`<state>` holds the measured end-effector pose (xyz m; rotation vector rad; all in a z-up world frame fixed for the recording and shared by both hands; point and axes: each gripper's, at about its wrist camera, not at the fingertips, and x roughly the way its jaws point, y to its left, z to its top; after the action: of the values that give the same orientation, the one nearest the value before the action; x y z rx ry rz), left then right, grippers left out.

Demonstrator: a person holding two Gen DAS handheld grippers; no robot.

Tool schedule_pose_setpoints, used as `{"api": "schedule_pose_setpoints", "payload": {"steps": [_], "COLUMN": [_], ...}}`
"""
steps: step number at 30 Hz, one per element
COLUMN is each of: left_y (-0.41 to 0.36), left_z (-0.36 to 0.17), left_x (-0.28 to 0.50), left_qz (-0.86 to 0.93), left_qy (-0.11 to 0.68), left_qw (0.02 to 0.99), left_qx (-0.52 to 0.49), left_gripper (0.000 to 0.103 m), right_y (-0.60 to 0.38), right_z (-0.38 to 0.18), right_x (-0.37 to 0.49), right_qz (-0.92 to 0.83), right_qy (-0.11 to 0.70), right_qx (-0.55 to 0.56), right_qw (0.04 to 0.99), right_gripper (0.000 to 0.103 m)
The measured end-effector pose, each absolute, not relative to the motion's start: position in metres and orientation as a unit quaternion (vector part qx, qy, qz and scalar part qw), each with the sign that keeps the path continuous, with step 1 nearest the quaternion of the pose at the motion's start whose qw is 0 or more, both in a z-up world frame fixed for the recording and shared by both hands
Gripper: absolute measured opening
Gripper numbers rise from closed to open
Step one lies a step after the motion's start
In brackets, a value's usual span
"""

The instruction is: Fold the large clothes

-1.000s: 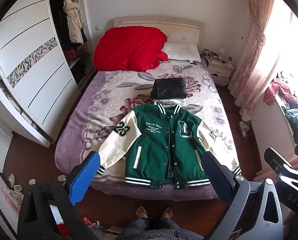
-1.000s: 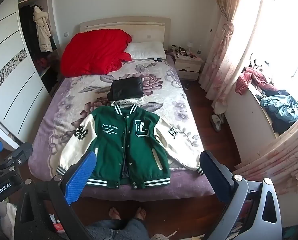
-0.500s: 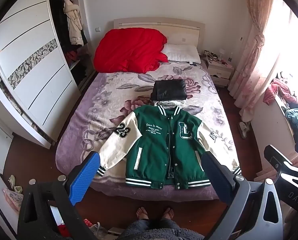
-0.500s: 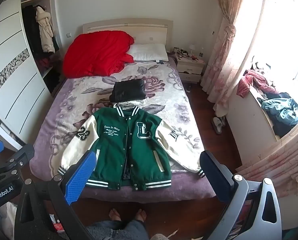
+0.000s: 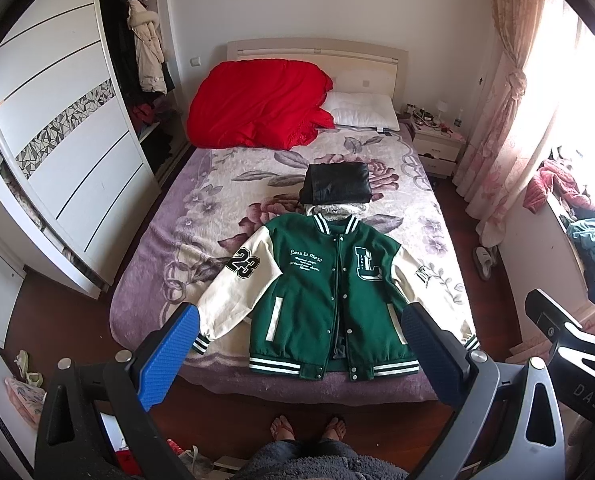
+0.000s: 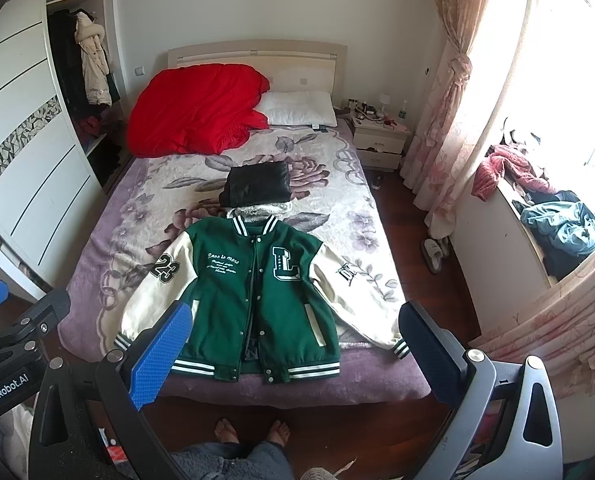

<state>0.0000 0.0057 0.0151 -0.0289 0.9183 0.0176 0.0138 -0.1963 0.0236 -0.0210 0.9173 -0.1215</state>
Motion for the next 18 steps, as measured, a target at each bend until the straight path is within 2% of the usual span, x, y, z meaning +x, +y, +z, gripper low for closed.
{"api": "schedule_pose_setpoints", "payload": {"steps": [18], "left_y": [0.003], "left_z": [0.022], "left_x": [0.001], "left_qz": [0.009], "left_qy": [0.436], "left_qw": [0.9], "left_qx": [-0.012], "left_gripper": [0.103], "right_y": [-0.197], "right_z": [0.035], "right_x": [0.018], "right_qz": [-0.059], "right_qy": [0.436], "right_qx": [-0.012], "right_qw": [0.898], "right_gripper": [0.103]}}
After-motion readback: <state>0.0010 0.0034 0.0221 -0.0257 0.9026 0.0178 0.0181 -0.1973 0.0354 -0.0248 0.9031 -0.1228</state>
